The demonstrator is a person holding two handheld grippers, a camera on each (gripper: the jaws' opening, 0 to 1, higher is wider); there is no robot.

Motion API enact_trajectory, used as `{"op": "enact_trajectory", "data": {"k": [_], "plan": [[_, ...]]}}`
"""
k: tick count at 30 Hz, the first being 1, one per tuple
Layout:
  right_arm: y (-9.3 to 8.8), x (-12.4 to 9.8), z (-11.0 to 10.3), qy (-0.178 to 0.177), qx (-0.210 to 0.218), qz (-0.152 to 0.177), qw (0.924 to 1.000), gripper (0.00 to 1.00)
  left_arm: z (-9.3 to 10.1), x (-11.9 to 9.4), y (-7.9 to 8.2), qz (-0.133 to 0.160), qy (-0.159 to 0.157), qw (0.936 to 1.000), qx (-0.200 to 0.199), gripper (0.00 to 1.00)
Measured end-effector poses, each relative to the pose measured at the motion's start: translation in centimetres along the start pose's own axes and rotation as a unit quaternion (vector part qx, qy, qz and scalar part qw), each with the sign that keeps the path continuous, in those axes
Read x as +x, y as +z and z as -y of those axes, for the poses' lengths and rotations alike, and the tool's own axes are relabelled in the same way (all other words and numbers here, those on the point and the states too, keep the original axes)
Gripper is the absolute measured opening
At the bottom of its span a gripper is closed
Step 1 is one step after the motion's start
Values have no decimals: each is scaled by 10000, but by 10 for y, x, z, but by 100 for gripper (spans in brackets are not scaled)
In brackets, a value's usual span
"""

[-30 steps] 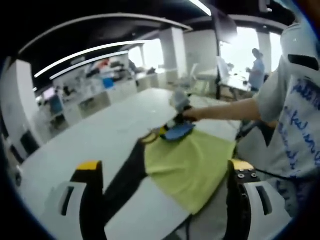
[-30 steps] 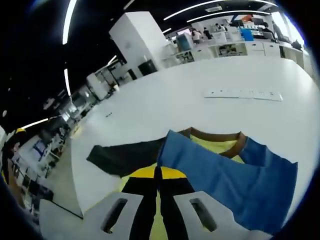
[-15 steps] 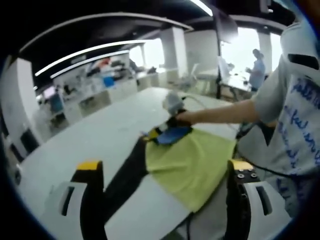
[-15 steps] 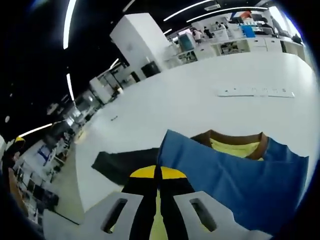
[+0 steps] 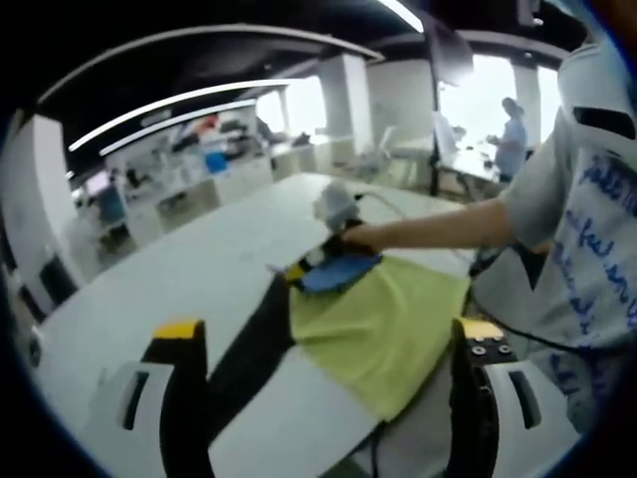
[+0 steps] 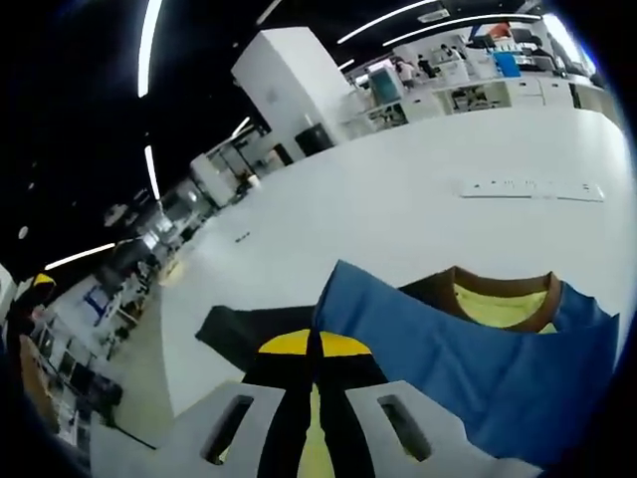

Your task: Fold the garment on the visible template until the final outline fits inside the template.

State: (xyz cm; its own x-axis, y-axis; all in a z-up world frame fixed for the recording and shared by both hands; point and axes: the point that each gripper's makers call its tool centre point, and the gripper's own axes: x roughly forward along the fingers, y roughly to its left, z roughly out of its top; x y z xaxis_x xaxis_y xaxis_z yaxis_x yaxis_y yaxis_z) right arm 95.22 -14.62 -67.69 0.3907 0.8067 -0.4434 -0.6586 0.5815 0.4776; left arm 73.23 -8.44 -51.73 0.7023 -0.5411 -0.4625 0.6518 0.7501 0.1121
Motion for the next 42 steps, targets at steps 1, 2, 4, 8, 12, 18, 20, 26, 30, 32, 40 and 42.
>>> {"op": "enact_trajectory", "data": {"k": [1,2,4,8,12,18,20,26,30,32,40,42], "plan": [[0,1,-1,12,13,-5,10000,1,0,0,0,-1,4,10000,-1,97],[-1,3,-3,35,8,-18,10000,1,0,0,0,-5,10,10000,-2,97],[-2,4,-5,56,-5,-39,10000,1,0,-1,-1,-10,2,10000,-7,97],[-5,7,-7,97,-38,-77,9999,1,-2,-1,-2,-29,49,10000,34,96],[-8,9,-12,229,-229,-96,9994,1,-2,-1,-1,14,52,10000,0,97],[-9,11,-23,393,-522,-67,9978,13,-2,-2,-2,3,56,10000,27,97],[-13,13,-24,375,-642,-176,9971,14,-2,-2,-2,-7,47,10000,33,96],[-19,15,-24,244,-966,-291,9946,35,-3,-6,-3,12,75,10000,36,96],[-20,15,-25,254,-1057,-339,9935,45,-5,-7,-5,2,91,10000,23,96],[-21,15,-25,241,-1131,-364,9926,55,-6,-8,-6,30,101,9999,5,96],[-25,12,-20,170,-1557,-619,9857,82,-10,-9,-10,43,147,9999,-20,95],[-27,10,-18,142,-1670,-687,9835,89,-11,-10,-11,65,159,9998,-42,95]]}}
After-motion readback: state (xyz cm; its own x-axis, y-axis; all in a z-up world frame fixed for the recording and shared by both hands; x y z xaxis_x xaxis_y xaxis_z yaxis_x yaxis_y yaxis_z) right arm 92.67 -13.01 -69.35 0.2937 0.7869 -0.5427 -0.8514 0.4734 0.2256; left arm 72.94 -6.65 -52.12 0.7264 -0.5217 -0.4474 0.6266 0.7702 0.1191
